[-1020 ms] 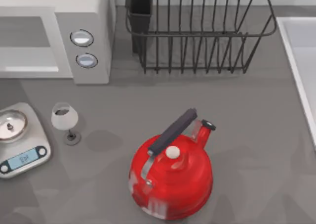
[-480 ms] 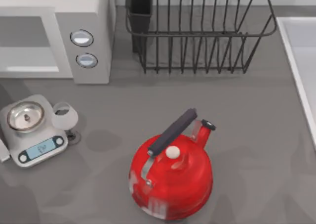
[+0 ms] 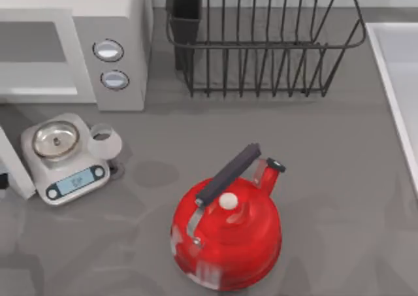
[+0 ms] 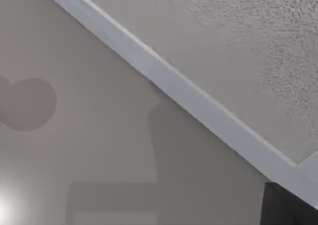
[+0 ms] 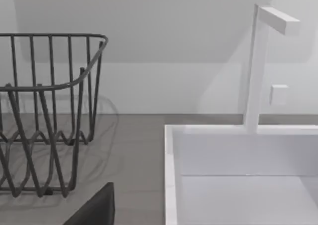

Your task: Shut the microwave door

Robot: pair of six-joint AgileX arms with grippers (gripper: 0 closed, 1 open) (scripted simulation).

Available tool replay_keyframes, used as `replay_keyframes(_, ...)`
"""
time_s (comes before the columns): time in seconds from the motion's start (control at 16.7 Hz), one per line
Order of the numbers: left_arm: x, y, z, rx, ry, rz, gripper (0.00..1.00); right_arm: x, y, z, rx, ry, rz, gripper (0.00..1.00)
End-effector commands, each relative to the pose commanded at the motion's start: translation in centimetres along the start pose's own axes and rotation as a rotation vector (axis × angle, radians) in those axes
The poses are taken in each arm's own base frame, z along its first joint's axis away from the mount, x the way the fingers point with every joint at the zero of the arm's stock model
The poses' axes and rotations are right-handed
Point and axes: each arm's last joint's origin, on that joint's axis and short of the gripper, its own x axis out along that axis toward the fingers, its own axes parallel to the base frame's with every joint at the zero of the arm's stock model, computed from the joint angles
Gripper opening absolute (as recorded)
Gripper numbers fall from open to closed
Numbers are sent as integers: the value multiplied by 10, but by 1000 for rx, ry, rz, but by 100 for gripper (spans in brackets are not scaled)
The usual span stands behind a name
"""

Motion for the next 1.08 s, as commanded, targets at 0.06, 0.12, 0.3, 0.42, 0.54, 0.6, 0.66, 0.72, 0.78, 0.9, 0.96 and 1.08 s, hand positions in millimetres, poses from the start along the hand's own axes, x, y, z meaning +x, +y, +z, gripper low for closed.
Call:
replay_keyframes(0.06, 0, -12, 0, 6, 0, -5, 0, 0, 0, 0, 0, 0, 0, 100)
replay_keyframes(0.12, -1, -24, 0, 12, -2, -9, 0, 0, 0, 0, 0, 0, 0, 100)
replay_keyframes(0.3, -5, -49, -3, 7, -17, -4, 0, 0, 0, 0, 0, 0, 0, 100)
replay_keyframes(0.42, -7, -56, -4, -2, -26, 4, 0, 0, 0, 0, 0, 0, 0, 100)
replay_keyframes(0.54, -8, -57, -4, -4, -27, 5, 0, 0, 0, 0, 0, 0, 0, 100)
replay_keyframes(0.6, -8, -57, -4, -4, -27, 5, 0, 0, 0, 0, 0, 0, 0, 100)
replay_keyframes(0.66, -7, -56, -3, -5, -27, 4, 0, 0, 0, 0, 0, 0, 0, 100)
replay_keyframes(0.72, -7, -56, -3, -4, -26, 3, 0, 0, 0, 0, 0, 0, 0, 100)
replay_keyframes(0.78, -7, -56, -1, 1, -18, 0, 0, 0, 0, 0, 0, 0, 0, 100)
replay_keyframes(0.9, -4, -56, 10, 15, -3, -9, 0, 0, 0, 0, 0, 0, 0, 100)
replay_keyframes(0.96, 0, -56, 20, 22, -3, -14, 0, 0, 0, 0, 0, 0, 0, 100)
replay_keyframes(1.08, 12, -56, 46, 28, -22, -16, 0, 0, 0, 0, 0, 0, 0, 100)
